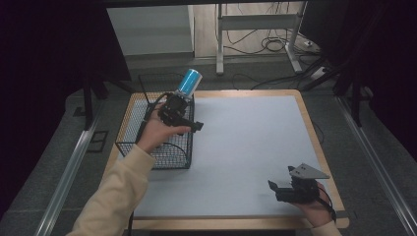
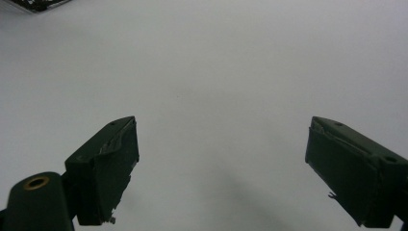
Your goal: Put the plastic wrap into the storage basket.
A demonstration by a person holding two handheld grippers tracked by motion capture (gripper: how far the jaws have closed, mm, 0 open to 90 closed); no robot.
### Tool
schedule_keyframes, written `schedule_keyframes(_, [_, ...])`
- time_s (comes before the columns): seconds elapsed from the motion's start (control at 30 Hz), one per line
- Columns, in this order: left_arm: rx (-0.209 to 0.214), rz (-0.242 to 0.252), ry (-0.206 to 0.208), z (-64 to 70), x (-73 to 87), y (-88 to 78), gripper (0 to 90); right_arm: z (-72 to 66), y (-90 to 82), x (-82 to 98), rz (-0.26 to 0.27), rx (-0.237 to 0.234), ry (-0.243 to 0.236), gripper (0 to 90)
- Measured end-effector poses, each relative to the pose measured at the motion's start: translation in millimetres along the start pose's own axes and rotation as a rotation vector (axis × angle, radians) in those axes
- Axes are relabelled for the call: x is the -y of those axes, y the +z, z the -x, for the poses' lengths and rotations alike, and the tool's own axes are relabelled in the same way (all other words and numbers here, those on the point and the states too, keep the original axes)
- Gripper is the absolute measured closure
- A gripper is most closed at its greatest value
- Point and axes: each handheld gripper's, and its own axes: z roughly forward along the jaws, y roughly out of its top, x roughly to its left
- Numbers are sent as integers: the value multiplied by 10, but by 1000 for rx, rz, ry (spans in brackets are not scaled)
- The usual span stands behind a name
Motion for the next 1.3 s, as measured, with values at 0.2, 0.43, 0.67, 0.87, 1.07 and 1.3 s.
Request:
schedule_keyframes(0.2, [41, 44, 35, 317, 316, -40, 170, -12, 1, -1, 0, -1, -3, 117])
schedule_keyframes(0.43, [49, 64, 58, 613, 681, 125, 182, -17, 5, -2, -1, 0, -3, 117])
schedule_keyframes(0.67, [88, 81, 65, 756, 935, 153, 189, -14, 12, 5, -5, -2, -5, 117])
schedule_keyframes(0.87, [99, 59, 59, 783, 1123, 209, 189, -16, 5, 3, -4, -2, -12, 116])
schedule_keyframes(1.07, [104, 53, 48, 761, 1157, 242, 191, -18, 8, 2, -2, -5, -14, 117])
schedule_keyframes(1.3, [106, 67, 39, 745, 1160, 224, 191, -3, 0, -6, 13, -6, -17, 116])
